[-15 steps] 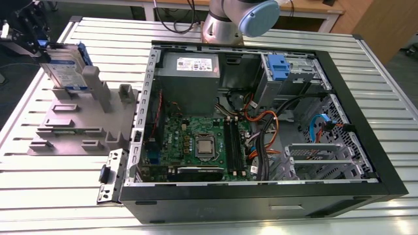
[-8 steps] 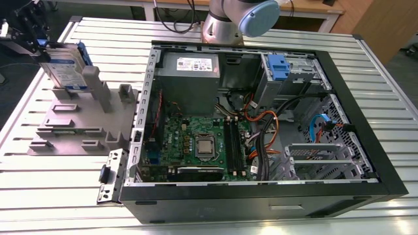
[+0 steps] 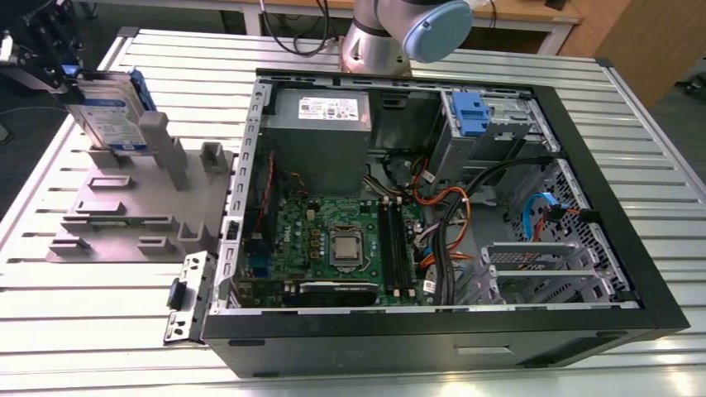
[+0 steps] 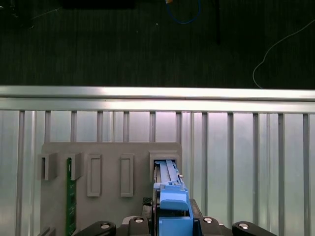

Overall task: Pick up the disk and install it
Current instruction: 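Pick up the disk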

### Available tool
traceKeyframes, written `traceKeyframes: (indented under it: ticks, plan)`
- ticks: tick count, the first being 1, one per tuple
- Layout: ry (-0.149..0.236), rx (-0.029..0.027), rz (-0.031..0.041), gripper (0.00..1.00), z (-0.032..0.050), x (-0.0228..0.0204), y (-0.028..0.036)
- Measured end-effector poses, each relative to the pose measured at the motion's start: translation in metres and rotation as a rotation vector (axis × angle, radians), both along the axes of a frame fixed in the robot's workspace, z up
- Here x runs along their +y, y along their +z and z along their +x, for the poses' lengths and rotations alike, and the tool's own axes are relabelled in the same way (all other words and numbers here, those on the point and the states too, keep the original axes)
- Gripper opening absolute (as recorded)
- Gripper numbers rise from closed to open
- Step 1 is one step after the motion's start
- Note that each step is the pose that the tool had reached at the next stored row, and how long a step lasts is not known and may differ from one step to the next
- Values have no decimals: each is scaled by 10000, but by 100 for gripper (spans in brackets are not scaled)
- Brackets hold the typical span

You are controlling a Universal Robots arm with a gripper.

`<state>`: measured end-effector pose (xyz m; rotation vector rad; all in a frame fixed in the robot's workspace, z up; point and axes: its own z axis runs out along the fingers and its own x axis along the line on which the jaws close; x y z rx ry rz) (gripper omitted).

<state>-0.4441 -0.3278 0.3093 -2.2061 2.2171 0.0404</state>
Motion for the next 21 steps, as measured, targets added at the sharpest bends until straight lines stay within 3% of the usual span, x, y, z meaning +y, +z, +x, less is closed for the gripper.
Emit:
traceKeyframes:
  ticks: [21]
  plan:
    - [0,1,-1,36,0,0,47]
